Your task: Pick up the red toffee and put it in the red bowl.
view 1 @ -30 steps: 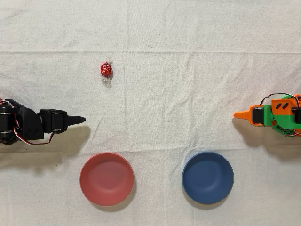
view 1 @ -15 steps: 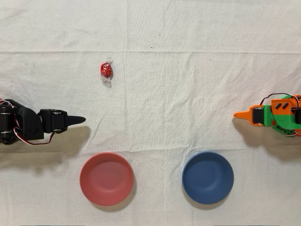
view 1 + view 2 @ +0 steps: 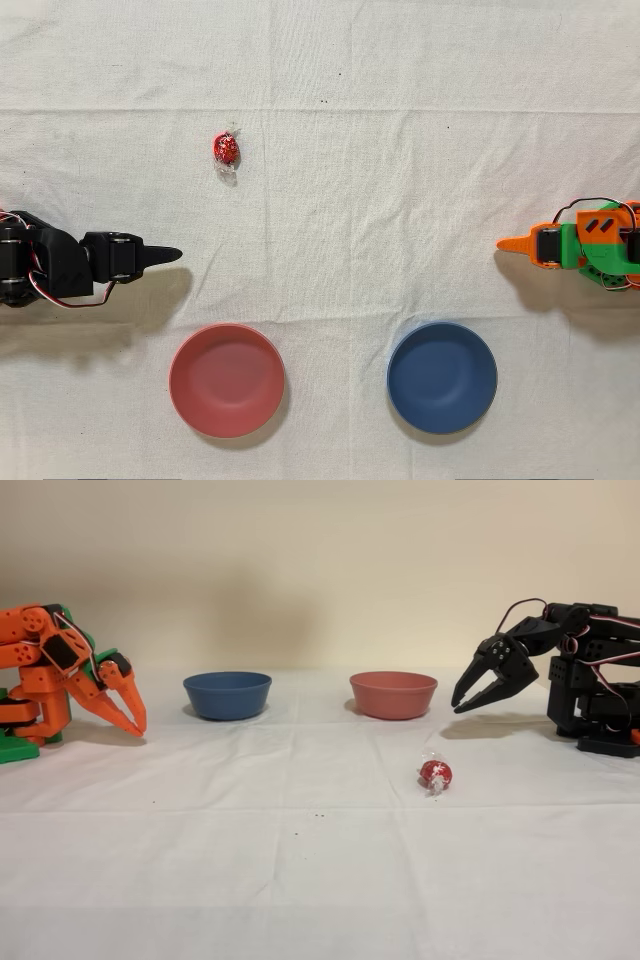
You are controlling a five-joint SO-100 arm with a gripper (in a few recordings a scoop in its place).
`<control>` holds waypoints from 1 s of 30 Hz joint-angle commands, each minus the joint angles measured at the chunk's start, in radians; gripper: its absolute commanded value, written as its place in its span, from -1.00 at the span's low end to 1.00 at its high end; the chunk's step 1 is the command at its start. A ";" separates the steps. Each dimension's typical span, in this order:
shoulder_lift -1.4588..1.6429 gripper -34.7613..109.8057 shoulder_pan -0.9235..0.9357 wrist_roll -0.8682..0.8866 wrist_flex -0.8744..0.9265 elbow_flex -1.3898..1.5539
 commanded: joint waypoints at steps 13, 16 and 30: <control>0.017 -0.51 0.006 0.021 0.018 0.020; 0.017 -0.51 0.012 -0.034 0.015 0.020; -0.161 -0.51 0.054 -0.169 0.098 -0.328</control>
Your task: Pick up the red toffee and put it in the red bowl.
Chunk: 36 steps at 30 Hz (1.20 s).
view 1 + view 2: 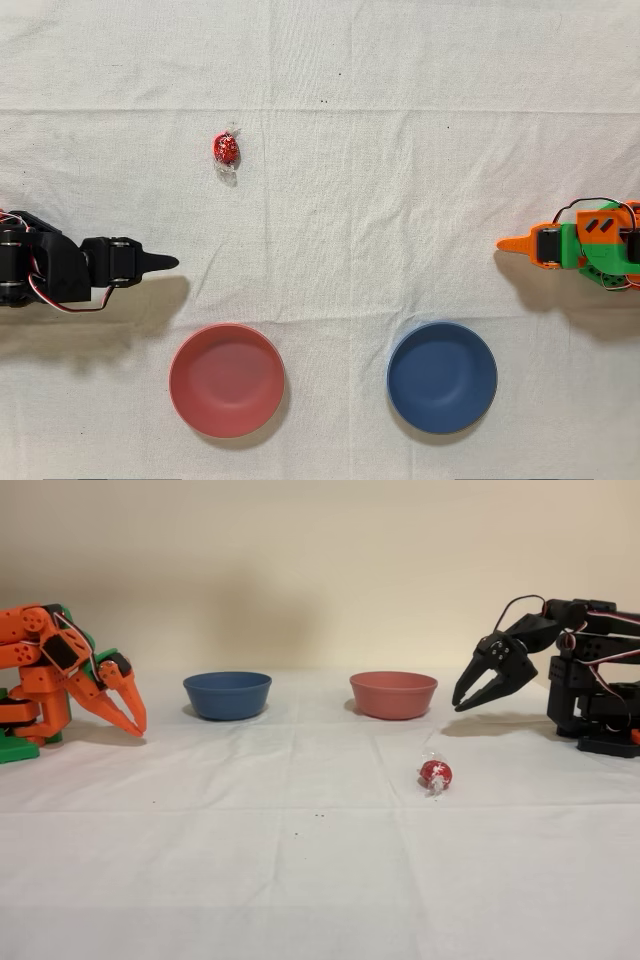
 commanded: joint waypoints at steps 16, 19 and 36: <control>-0.604 -0.51 -0.069 0.252 0.301 -0.833; -0.690 -0.51 -0.146 0.299 0.327 -0.919; -1.115 -0.49 -0.471 0.281 0.318 -1.246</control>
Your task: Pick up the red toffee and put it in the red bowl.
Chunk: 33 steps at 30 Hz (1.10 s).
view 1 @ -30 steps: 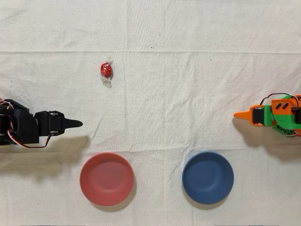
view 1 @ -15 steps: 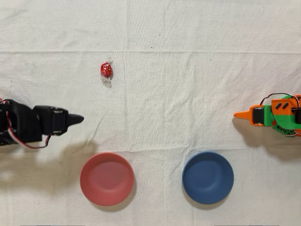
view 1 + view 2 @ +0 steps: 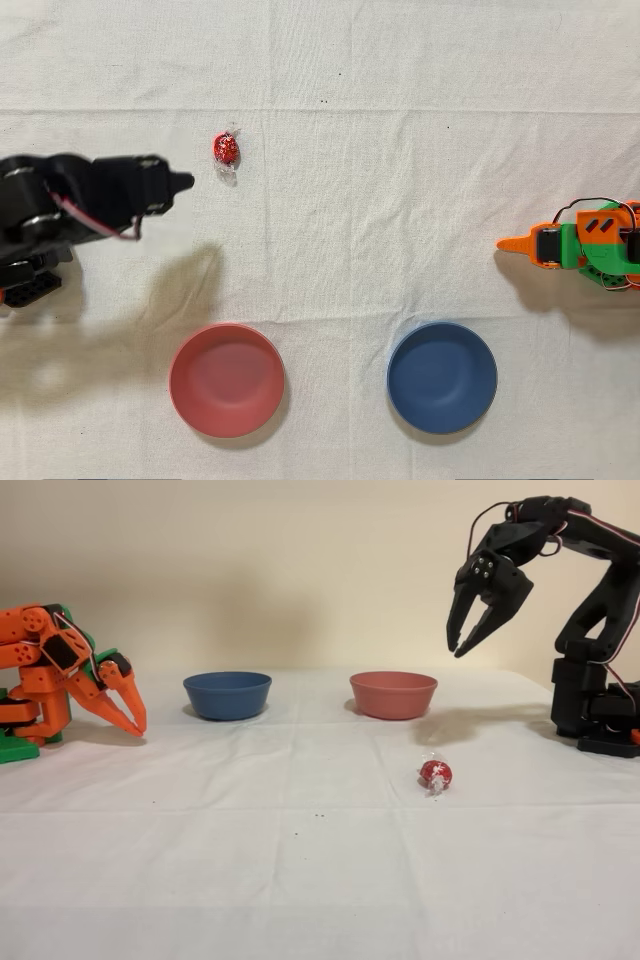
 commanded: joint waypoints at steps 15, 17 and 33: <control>-0.368 -0.51 -0.167 -0.402 -0.049 -0.225; -0.407 -0.51 -0.169 -0.393 -0.071 -0.225; -0.500 -0.43 -0.126 -0.371 -0.204 -0.127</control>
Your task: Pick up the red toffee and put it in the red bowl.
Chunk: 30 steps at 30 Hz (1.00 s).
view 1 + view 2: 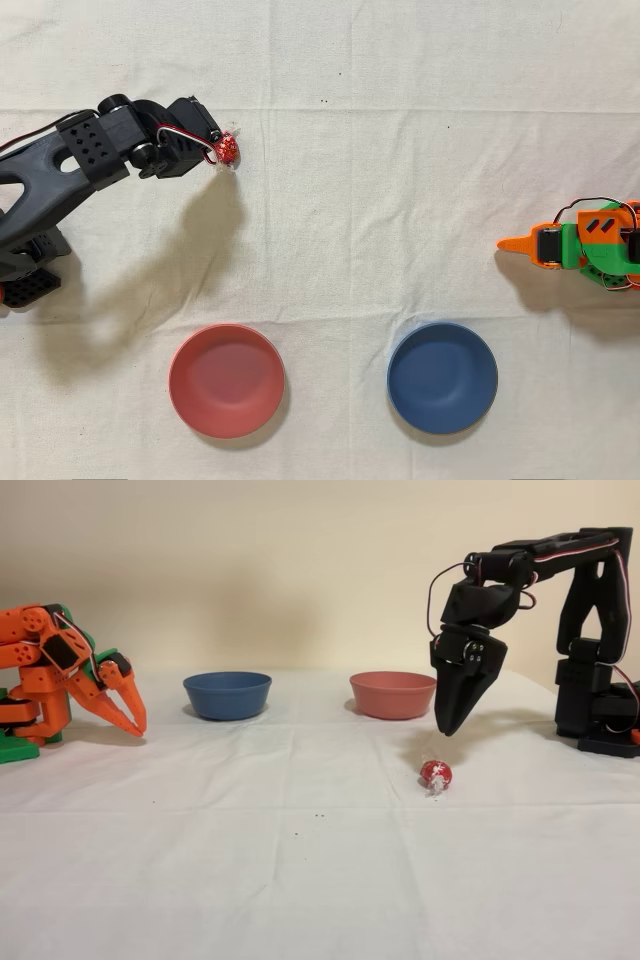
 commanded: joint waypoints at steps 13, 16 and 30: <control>0.005 -0.14 0.017 0.006 -0.008 0.049; -0.005 -0.13 0.017 0.003 -0.015 0.064; -0.061 -0.12 0.014 0.012 -0.100 0.094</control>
